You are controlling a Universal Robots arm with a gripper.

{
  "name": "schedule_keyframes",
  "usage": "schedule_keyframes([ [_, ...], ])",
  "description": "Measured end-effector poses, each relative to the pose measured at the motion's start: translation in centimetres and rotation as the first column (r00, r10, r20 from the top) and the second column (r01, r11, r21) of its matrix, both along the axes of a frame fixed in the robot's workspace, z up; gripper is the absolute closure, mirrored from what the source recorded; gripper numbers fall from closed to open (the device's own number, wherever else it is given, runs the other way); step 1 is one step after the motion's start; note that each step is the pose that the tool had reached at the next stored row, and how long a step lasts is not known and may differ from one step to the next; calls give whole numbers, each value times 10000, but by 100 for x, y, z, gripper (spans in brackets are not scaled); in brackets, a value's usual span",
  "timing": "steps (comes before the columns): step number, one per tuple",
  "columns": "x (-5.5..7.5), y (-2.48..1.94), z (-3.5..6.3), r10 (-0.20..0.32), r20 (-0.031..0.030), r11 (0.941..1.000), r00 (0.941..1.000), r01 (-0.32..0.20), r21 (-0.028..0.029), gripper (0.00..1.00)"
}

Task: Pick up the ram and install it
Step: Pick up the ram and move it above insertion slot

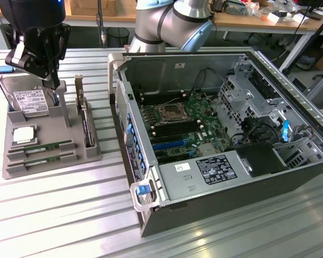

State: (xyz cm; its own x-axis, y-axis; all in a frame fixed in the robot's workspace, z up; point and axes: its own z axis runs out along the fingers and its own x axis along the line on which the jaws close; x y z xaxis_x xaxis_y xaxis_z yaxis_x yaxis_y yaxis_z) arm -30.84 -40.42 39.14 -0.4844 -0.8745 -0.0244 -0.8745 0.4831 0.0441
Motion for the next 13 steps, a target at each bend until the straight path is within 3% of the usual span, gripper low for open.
schedule_keyframes([
  [6,0,0,0,725,0,9974,9974,-725,-1,89],
  [13,0,0,0,1499,0,9887,9887,-1499,-1,89],
])
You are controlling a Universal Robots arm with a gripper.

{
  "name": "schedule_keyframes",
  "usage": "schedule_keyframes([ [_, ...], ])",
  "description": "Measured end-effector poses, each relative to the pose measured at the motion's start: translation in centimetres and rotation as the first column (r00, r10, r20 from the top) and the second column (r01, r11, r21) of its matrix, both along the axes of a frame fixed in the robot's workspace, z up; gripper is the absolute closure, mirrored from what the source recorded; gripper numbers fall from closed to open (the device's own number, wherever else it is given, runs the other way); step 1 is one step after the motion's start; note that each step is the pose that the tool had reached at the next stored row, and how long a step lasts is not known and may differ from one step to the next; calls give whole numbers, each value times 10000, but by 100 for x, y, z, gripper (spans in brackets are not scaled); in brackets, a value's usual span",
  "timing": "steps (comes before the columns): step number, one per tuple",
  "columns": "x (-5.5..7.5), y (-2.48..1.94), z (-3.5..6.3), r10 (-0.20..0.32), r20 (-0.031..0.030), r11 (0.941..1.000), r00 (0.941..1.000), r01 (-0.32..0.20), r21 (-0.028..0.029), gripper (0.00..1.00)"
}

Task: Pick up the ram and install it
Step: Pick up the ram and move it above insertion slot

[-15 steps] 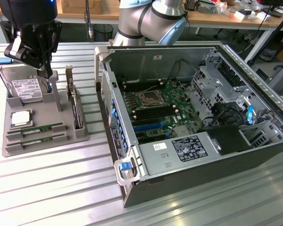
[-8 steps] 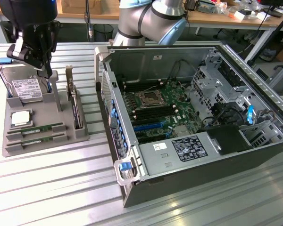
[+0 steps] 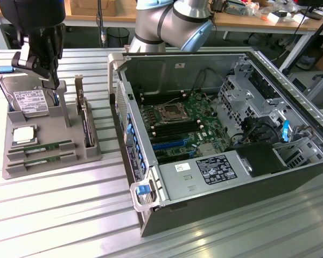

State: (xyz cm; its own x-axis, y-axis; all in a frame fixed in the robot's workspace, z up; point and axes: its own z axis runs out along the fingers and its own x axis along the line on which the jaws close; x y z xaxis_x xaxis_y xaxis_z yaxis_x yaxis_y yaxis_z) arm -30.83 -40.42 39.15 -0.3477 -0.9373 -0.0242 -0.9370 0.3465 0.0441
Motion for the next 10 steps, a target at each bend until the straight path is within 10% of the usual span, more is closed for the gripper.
schedule_keyframes([
  [10,0,0,0,978,1,9952,9952,-978,0,89],
])
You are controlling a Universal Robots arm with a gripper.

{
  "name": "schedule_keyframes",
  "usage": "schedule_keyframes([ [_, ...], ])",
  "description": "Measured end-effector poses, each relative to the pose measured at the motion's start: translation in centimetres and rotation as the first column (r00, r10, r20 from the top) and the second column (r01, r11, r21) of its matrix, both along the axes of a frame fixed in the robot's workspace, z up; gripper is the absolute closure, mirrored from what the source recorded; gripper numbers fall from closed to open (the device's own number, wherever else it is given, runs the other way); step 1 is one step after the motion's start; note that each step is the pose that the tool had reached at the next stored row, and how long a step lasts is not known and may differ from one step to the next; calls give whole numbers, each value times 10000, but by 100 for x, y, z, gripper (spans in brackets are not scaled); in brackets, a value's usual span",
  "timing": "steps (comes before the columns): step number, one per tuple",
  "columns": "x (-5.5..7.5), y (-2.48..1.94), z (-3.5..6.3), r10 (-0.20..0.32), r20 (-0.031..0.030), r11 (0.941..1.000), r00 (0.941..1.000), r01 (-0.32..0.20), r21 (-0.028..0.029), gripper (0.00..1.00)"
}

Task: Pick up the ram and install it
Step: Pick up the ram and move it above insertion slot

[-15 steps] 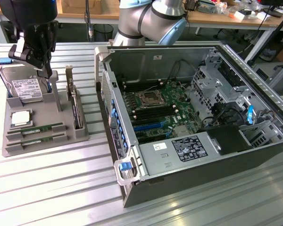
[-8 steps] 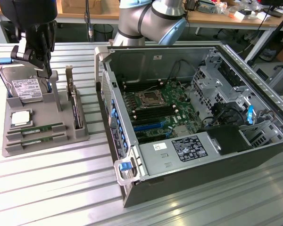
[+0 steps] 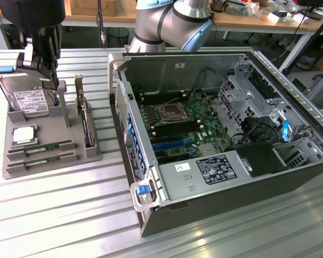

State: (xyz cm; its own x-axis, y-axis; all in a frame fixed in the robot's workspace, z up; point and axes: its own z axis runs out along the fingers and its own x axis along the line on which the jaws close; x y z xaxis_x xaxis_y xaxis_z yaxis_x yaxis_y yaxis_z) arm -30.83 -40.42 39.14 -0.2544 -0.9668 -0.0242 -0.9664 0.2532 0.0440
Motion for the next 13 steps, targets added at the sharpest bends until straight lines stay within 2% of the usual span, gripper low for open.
schedule_keyframes([
  [5,0,0,0,593,0,9982,9982,-593,0,89],
  [9,0,0,0,877,-1,9961,9961,-877,-1,89],
  [13,0,0,0,1355,0,9908,9908,-1355,-1,89],
])
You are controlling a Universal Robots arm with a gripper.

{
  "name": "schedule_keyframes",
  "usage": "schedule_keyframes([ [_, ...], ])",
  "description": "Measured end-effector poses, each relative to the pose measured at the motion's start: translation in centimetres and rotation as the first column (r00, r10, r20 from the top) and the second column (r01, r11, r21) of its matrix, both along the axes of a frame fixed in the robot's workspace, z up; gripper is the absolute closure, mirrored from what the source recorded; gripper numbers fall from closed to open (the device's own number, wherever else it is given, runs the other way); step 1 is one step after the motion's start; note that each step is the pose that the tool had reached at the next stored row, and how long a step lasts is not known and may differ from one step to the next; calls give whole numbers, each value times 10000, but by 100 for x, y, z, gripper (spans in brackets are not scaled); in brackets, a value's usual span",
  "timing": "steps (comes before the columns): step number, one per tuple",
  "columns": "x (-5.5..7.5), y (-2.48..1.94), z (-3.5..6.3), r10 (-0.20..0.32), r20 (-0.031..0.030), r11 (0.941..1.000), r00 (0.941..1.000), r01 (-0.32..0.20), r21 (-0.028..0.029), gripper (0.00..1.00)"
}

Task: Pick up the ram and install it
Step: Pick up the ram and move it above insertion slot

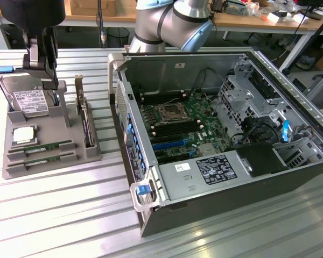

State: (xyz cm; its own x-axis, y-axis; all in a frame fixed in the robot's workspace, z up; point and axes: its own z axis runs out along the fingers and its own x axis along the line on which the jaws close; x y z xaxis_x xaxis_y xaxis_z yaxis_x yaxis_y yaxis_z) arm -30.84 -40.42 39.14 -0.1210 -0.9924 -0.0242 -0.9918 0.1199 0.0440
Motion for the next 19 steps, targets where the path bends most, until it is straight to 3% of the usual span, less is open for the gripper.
schedule_keyframes([
  [8,0,0,0,716,0,9974,9974,-716,-1,89],
  [14,0,0,0,1476,0,9891,9891,-1476,-1,89],
  [19,0,0,0,1770,0,9842,9842,-1770,-1,89],
])
